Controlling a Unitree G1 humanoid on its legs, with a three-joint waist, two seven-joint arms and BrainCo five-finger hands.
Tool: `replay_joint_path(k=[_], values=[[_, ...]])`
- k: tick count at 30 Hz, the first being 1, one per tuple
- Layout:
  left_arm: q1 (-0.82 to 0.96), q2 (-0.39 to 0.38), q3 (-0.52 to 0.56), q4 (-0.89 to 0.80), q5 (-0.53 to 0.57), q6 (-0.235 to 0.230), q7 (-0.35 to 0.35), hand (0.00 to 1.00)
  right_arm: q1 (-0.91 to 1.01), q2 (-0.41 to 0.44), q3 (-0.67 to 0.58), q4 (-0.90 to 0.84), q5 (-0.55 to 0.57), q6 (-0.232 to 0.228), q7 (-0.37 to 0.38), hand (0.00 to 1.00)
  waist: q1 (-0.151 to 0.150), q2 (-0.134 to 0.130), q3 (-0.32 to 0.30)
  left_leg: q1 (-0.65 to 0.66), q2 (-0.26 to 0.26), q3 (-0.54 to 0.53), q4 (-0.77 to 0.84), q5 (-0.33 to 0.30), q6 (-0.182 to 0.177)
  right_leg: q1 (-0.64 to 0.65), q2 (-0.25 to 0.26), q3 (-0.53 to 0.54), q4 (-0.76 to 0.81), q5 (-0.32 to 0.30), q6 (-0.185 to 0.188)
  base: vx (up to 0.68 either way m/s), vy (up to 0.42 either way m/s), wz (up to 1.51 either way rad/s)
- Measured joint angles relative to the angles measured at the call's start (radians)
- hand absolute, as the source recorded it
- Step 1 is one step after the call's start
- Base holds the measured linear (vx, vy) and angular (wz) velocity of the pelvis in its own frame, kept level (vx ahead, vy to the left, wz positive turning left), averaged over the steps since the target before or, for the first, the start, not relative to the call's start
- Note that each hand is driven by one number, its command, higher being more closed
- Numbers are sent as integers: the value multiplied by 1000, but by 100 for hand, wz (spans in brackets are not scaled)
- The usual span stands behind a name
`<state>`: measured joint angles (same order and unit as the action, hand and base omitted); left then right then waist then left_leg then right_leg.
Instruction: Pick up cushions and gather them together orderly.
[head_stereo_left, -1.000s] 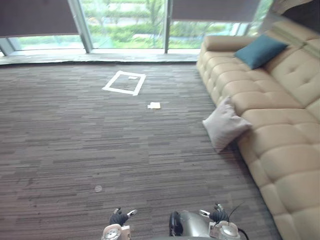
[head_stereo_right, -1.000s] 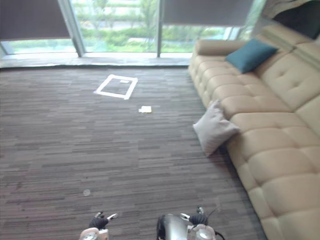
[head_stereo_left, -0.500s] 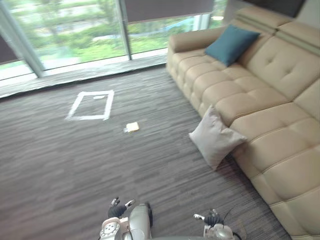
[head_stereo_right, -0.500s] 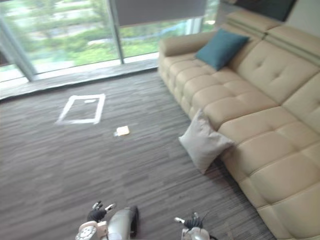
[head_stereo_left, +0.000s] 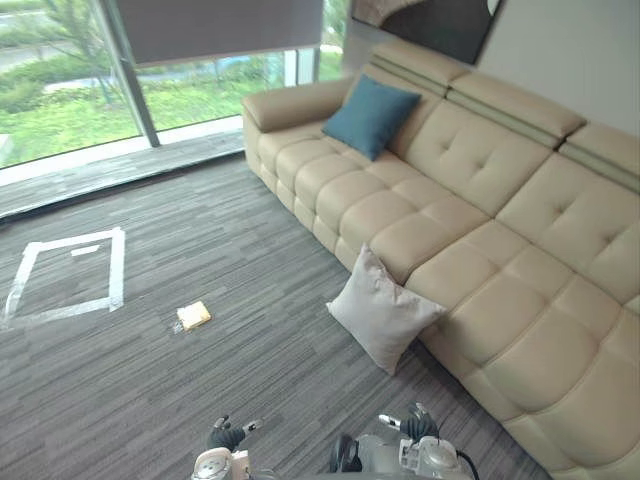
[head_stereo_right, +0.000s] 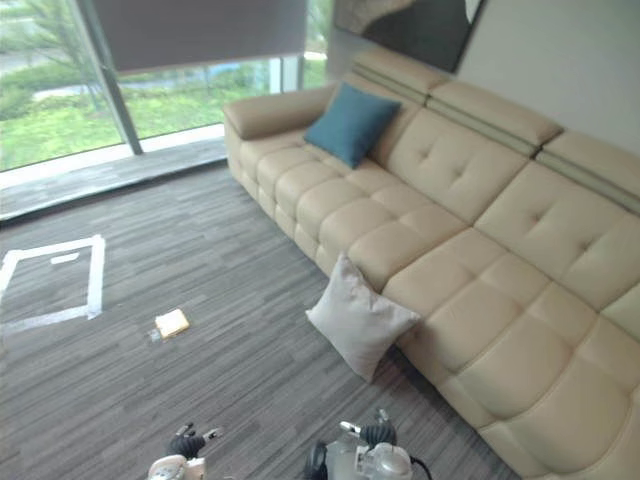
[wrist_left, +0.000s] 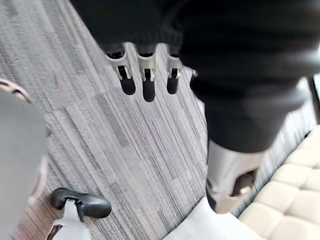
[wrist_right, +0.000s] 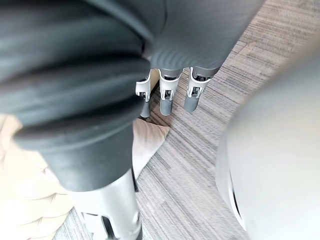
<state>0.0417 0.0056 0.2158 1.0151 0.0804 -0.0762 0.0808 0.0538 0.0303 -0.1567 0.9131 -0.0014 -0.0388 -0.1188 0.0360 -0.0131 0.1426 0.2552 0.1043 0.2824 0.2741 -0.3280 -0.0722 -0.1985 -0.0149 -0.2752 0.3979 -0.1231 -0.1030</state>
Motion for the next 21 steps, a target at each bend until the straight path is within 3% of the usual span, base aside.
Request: replay_joint_path(k=[1,2,3,4,5,9,11,13,14,15,16,17,21], values=[[-7,-13,5,-11,9,0,-3,0,-3,-7,0,-1,0,0,1,0,-2,12,-1,-69,26,-47,177,5,-6,31,15,-7,-5,-33,-6,534,-182,25],[-11,-18,7,-13,9,0,-4,0,-3,-12,1,-2,0,0,1,0,-1,22,2,-98,38,-60,252,13,-8,41,21,-7,-8,-41,-7,483,-177,3],[-9,-27,29,-16,11,0,-4,0,-9,-27,4,-3,2,1,1,0,1,52,15,-196,72,-107,491,80,-11,86,41,6,-26,-69,-17,538,-102,-45],[-7,-33,36,-20,10,1,-2,0,-18,-36,1,4,3,6,-1,0,5,67,27,-279,104,-129,678,101,3,137,67,38,-45,-89,-25,605,-63,-82],[-1,-35,38,-26,4,1,0,0,-21,-33,1,13,4,14,-2,0,10,65,31,-325,109,-131,741,75,-2,191,73,76,-65,-100,-29,509,-20,-87],[19,-33,38,-58,-12,-5,3,0,-13,-25,2,21,23,23,-4,0,26,50,33,-414,105,-133,611,27,-7,307,66,177,-138,-109,-14,334,16,-85],[19,-33,38,-63,-25,-8,5,0,-13,-22,1,20,24,22,-10,0,27,47,33,-468,45,-248,383,22,-7,345,50,257,-160,-135,22,409,190,-91],[18,-28,38,-63,-26,-13,8,0,-13,-19,1,20,24,22,-13,0,28,38,34,-485,-9,-353,267,32,-10,359,31,308,-152,-164,44,403,279,-91],[19,-27,31,-62,-26,-21,12,0,-4,-20,2,20,24,22,-15,0,29,37,32,-486,-26,-391,202,64,2,362,25,354,-132,-202,74,376,309,-93],[19,-28,29,-61,-26,-23,13,0,-3,-21,2,20,24,22,-15,0,29,39,31,-486,-25,-390,190,78,9,362,26,368,-123,-213,81,401,366,-112],[18,-15,31,-61,-36,-27,12,0,0,-10,3,27,23,24,-15,0,36,26,20,-479,-26,-356,231,124,-25,361,14,429,-83,-256,109,422,359,-101],[19,7,31,-51,-38,-25,12,0,10,8,3,27,23,25,-14,0,36,-18,-4,-468,-40,-304,237,95,-3,348,-14,468,-49,-258,116,427,345,-103],[18,29,29,-34,-44,-23,15,0,12,30,1,28,23,25,-9,0,46,-47,-12,-378,-40,-195,193,61,39,230,-40,472,194,-179,156,319,269,-87]])
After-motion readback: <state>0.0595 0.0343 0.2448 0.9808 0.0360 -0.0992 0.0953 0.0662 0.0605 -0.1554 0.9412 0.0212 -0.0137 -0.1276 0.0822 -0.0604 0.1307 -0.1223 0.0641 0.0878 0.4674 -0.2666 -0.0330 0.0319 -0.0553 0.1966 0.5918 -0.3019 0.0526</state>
